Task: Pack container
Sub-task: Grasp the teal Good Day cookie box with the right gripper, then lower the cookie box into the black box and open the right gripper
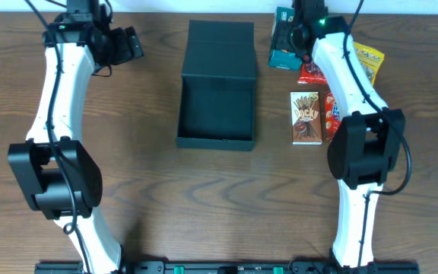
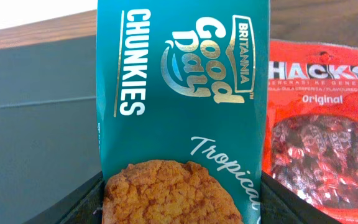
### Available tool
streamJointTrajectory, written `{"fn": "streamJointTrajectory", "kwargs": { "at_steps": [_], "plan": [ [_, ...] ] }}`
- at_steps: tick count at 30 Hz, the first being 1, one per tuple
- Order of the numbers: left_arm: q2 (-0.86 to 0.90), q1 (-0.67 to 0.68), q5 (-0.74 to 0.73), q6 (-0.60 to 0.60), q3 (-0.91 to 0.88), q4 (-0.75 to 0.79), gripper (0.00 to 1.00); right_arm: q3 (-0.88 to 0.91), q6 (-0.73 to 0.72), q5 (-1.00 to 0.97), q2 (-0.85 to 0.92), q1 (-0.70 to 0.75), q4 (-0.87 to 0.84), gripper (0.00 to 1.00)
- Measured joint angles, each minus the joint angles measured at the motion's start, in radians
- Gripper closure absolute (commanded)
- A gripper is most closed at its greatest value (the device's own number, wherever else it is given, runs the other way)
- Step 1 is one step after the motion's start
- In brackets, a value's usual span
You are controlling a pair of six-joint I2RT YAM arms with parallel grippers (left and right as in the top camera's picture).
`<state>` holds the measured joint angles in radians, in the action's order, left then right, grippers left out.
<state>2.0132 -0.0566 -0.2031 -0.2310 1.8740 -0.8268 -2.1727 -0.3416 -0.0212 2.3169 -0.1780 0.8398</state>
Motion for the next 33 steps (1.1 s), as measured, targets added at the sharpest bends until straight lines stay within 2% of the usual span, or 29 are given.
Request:
{"fn": "streamJointTrajectory", "kwargs": {
  "at_steps": [5,12,19,33],
  "plan": [
    [0.000,-0.026,0.000,0.000,0.000,0.010,0.05,-0.073,0.006,0.062,0.000,-0.044,0.151,0.35],
    [0.000,-0.031,0.000,0.000,0.000,0.021,0.05,-0.077,0.010,0.145,0.000,-0.170,0.297,0.36],
    [0.000,-0.031,0.000,0.000,0.000,0.022,0.05,-0.091,0.014,0.156,0.000,-0.267,0.369,0.36],
    [0.000,-0.031,0.000,0.000,0.000,0.021,0.05,-0.099,0.016,0.179,0.000,-0.318,0.492,0.43]
  ]
}}
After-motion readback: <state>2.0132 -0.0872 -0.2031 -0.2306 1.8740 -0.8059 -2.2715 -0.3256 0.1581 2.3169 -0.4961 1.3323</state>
